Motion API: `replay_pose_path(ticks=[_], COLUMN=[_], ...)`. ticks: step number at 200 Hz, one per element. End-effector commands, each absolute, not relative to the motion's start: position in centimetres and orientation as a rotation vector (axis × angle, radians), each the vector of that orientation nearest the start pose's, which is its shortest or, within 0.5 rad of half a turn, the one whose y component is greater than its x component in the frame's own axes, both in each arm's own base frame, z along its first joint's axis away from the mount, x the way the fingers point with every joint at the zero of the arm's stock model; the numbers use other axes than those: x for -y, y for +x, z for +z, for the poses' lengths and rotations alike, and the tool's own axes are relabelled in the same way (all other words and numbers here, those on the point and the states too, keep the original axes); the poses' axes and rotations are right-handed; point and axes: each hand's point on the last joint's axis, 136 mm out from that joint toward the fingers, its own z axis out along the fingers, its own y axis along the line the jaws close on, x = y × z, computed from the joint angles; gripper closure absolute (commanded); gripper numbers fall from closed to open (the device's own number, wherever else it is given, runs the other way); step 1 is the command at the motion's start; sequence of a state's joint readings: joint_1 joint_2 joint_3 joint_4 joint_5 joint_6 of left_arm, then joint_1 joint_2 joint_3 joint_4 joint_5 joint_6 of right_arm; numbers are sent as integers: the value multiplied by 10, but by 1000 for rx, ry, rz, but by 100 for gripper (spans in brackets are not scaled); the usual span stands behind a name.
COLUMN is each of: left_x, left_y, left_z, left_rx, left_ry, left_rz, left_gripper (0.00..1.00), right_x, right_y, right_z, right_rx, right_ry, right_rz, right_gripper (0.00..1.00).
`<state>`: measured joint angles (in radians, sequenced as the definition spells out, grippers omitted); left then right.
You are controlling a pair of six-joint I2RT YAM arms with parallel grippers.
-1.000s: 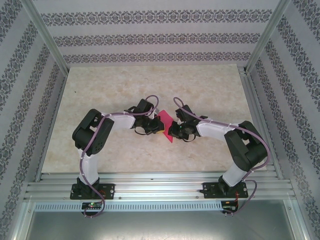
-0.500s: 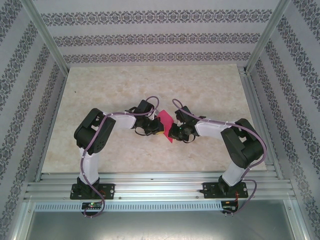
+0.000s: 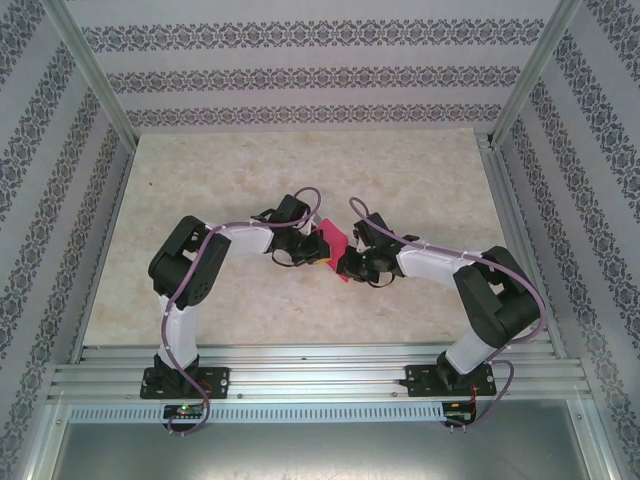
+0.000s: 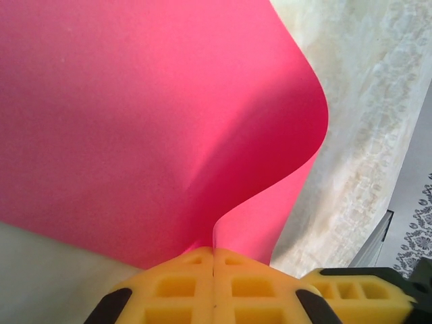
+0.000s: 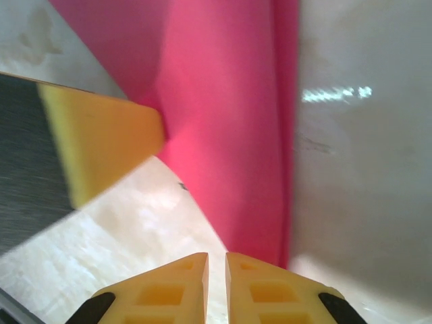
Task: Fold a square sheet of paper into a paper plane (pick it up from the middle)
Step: Third fold the triangle at the center of the table.
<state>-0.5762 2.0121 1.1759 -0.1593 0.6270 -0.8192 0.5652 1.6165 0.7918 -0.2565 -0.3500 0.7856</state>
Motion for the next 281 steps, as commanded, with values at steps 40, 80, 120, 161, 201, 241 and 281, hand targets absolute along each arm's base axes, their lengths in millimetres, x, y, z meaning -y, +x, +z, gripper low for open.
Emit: replay_pose_path(ticks=[40,80,120,161,201,241,281], left_x=[330,330,331,330,330,329,329], left_y=[330,330,331,329,328,328,328], left_z=[14,10,9,3,1,0,-3], left_rx=[-2894,-2902,-2900,-2917,-2926,-2931,-2938], left_ry=[-75,-78,-75,-76,-74,-68,-67], left_rz=[-1205,-1199,-1211,-1197,-1198,-1184,-1180], left_gripper=[95,95,95,95,95,95,95], right_x=[-232,-239,-233,-231,-219,-231,-222], right_y=[260,276,294,307,297,323,350], right_z=[1,45,55,31,-9,55,47], right_rx=[-2914,-2793,-2745,-2759,-2862,-2703,-2679], right_ry=[240,210,229,280,359,285,320], right_rz=[850,917,903,937,903,1021,994], right_gripper=[85,85,84,84,86,84,84])
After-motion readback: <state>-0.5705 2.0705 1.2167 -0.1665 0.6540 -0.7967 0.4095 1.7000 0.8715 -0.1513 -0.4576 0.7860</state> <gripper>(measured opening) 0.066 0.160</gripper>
